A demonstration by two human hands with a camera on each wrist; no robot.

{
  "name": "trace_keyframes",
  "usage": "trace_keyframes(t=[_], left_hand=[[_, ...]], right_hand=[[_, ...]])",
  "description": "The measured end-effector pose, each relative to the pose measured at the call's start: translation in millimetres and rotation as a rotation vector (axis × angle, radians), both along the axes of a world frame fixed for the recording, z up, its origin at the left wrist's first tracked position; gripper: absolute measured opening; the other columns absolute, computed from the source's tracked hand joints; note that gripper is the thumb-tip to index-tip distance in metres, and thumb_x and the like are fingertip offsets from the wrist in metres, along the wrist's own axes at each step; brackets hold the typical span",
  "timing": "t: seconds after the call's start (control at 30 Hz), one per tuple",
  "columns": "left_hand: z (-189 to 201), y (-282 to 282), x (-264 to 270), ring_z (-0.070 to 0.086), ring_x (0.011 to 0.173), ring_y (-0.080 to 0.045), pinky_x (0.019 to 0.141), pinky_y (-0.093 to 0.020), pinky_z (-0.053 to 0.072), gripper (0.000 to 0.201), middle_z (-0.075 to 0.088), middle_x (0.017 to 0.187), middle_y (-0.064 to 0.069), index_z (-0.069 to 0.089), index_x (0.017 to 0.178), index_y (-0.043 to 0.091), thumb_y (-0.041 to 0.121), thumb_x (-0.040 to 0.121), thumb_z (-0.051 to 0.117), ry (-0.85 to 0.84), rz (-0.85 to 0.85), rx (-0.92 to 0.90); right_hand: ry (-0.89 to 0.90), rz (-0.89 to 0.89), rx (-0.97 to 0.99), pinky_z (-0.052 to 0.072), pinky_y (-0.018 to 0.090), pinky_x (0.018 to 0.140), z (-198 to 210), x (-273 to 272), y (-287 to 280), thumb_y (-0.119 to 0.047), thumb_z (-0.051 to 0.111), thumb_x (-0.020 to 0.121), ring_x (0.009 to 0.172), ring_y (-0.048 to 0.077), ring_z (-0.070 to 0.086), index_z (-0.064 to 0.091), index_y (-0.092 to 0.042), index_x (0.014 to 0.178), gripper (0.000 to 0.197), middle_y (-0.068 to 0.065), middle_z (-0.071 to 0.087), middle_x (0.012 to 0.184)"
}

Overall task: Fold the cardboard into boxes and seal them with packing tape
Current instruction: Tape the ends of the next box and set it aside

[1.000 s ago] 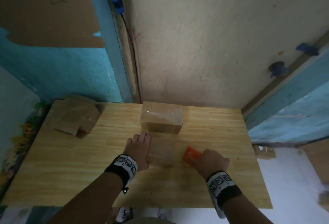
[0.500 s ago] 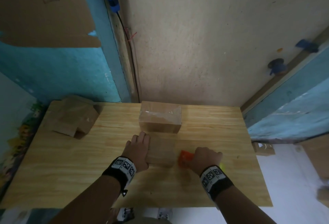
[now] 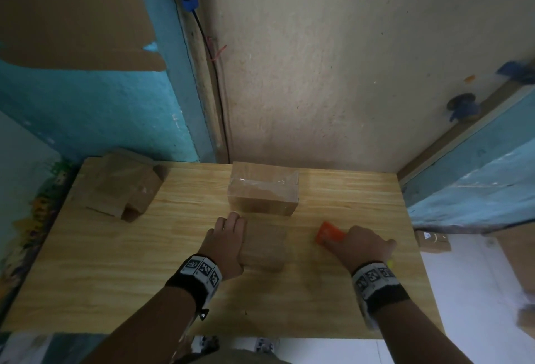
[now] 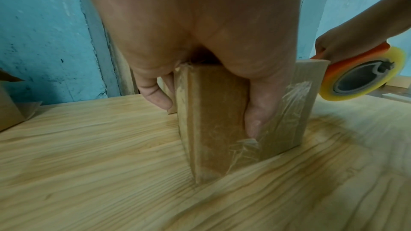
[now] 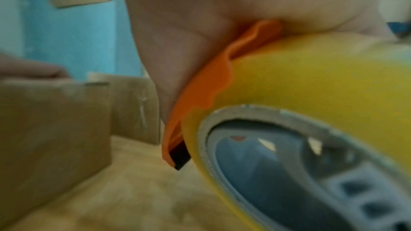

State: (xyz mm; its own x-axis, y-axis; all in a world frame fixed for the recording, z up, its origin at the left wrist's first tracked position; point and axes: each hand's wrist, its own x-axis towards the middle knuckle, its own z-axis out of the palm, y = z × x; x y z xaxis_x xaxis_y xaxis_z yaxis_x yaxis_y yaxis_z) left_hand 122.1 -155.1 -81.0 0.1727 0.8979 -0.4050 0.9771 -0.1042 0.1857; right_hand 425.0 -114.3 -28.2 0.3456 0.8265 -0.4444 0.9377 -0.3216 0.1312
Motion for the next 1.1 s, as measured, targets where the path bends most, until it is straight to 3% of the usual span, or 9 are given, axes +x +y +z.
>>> trace_keyframes(t=[0.1,0.2,0.3,0.53,0.6,0.7,0.83,0.93,1.1], left_hand=[[0.4,-0.4,1.1,0.034,0.131,-0.027,0.104,-0.045,0.046,0.108,0.021,0.147,0.001,0.022,0.149,0.022,0.045,0.062,0.082,0.010,0.004,0.004],[2.4,-1.0,2.5,0.034,0.132,-0.027,0.105,-0.046,0.045,0.108,0.021,0.149,0.000,0.021,0.150,0.021,0.046,0.063,0.081,0.037,0.004,-0.002],[6.7,-0.3,5.2,0.034,0.134,-0.028,0.107,-0.050,0.042,0.109,0.021,0.149,-0.002,0.020,0.151,0.020,0.048,0.065,0.080,0.090,-0.006,-0.016],[14.9,-0.9,9.1,0.034,0.132,-0.029,0.109,-0.054,0.036,0.115,0.024,0.147,-0.004,0.016,0.152,0.019,0.071,0.065,0.070,0.152,-0.016,-0.087],[16.0,-3.1,11.1,0.035,0.132,-0.030,0.107,-0.052,0.039,0.110,0.024,0.148,-0.005,0.017,0.152,0.018,0.063,0.069,0.074,0.148,-0.003,-0.093],[18.3,-6.7,14.5,0.034,0.131,-0.030,0.102,-0.047,0.045,0.104,0.023,0.147,-0.005,0.018,0.150,0.019,0.048,0.071,0.079,0.138,0.033,-0.095],[21.8,-7.9,15.1,0.035,0.130,-0.030,0.101,-0.047,0.046,0.106,0.024,0.146,-0.004,0.019,0.149,0.019,0.045,0.068,0.081,0.116,0.043,-0.108],[24.9,-8.2,15.5,0.035,0.130,-0.031,0.100,-0.048,0.046,0.107,0.024,0.146,-0.005,0.018,0.150,0.018,0.046,0.068,0.081,0.129,0.039,-0.110],[34.0,-13.2,26.1,0.044,0.130,-0.034,0.115,-0.054,0.025,0.115,0.025,0.153,-0.013,0.012,0.155,0.010,0.068,0.074,0.069,0.277,0.016,-0.117]], right_hand=[[0.129,-0.066,0.022,0.040,0.055,0.111,4.0,14.0,3.3,-0.105,0.042,0.068,0.084,0.020,0.066,0.063,-0.024,0.092,0.088,-0.005,0.066,0.083],[0.385,-0.163,0.071,0.059,0.048,0.089,6.0,13.7,-1.2,-0.105,0.049,0.063,0.079,0.021,0.071,0.066,-0.018,0.093,0.094,0.001,0.072,0.083],[0.608,-0.225,0.090,0.064,0.045,0.078,8.9,7.2,-4.5,-0.102,0.055,0.064,0.071,0.023,0.074,0.071,-0.008,0.090,0.099,0.007,0.076,0.077],[0.801,-0.160,0.180,0.063,0.045,0.072,33.2,-13.5,-5.4,-0.097,0.057,0.072,0.054,0.027,0.072,0.071,0.003,0.066,0.101,0.015,0.071,0.059],[0.806,-0.157,0.218,0.062,0.044,0.071,44.3,-17.2,-2.7,-0.093,0.060,0.075,0.048,0.023,0.067,0.069,-0.004,0.062,0.091,0.015,0.069,0.057],[0.850,-0.157,0.232,0.062,0.042,0.070,55.3,-21.5,-1.5,-0.094,0.059,0.075,0.051,0.024,0.069,0.071,0.003,0.069,0.097,0.014,0.071,0.060],[0.908,-0.142,0.259,0.051,0.031,0.059,70.3,-33.2,-4.3,-0.085,0.062,0.082,0.043,0.015,0.055,0.062,-0.015,0.060,0.073,0.004,0.057,0.049],[0.953,-0.165,0.273,0.048,0.025,0.056,80.0,-45.4,-7.0,-0.078,0.063,0.086,0.039,0.009,0.053,0.058,-0.018,0.060,0.066,-0.005,0.054,0.046],[1.051,-0.209,0.271,0.051,0.028,0.057,83.4,-63.9,-9.4,-0.078,0.063,0.085,0.045,0.011,0.059,0.063,-0.018,0.064,0.064,-0.003,0.059,0.050]])
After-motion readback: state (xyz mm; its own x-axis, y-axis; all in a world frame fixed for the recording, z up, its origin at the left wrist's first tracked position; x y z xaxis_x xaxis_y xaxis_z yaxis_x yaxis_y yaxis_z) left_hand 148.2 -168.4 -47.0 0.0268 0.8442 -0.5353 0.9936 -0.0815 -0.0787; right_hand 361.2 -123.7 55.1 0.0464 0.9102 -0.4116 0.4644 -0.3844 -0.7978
